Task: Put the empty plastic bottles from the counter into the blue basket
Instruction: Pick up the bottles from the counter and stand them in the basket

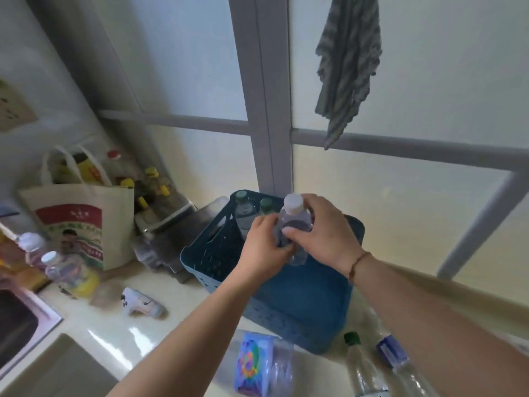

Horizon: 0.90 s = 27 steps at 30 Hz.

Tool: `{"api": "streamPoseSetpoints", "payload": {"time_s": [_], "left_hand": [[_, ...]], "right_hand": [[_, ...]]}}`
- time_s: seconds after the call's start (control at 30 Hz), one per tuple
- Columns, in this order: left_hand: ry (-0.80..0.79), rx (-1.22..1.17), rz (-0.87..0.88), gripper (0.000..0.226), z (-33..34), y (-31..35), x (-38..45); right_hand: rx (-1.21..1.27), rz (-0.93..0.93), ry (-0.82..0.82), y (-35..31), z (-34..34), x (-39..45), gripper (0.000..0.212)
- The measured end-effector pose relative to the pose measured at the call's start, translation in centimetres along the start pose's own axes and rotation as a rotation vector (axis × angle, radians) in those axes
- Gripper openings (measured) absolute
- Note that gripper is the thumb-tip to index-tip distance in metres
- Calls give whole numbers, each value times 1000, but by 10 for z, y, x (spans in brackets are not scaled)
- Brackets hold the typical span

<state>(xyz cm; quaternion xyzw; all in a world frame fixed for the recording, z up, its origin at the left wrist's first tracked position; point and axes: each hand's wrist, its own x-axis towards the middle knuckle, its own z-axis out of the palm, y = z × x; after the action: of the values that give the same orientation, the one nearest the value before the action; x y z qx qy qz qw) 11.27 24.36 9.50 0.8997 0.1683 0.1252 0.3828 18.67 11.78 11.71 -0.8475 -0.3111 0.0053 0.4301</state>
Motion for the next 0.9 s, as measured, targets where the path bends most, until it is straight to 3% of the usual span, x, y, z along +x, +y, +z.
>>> {"api": "streamPoseSetpoints", "payload": {"time_s": [0.1, 0.17, 0.27, 0.4, 0.47, 0.57, 0.7, 0.9], "left_hand": [[-181, 64, -200, 13, 15, -30, 38], [-302, 88, -260, 25, 25, -46, 62], [-440, 170, -293, 21, 32, -60, 88], [-462, 255, -226, 12, 34, -65, 105], [-472, 276, -187, 19, 36, -65, 107], [-513, 327, -176, 17, 43, -72, 108], [-591, 419, -179, 34, 54, -80, 112], [-722, 396, -231, 35, 36, -60, 95]], "right_hand": [[-12, 115, -43, 29, 41, 27, 59], [-16, 179, -59, 47, 62, 44, 61], [-28, 224, -85, 66, 84, 61, 62], [-6, 235, -48, 79, 93, 68, 61], [-19, 237, -33, 83, 92, 66, 61], [-134, 266, -47, 85, 92, 60, 63], [-178, 286, -85, 84, 94, 61, 62], [-108, 321, -92, 73, 68, 55, 79]]}}
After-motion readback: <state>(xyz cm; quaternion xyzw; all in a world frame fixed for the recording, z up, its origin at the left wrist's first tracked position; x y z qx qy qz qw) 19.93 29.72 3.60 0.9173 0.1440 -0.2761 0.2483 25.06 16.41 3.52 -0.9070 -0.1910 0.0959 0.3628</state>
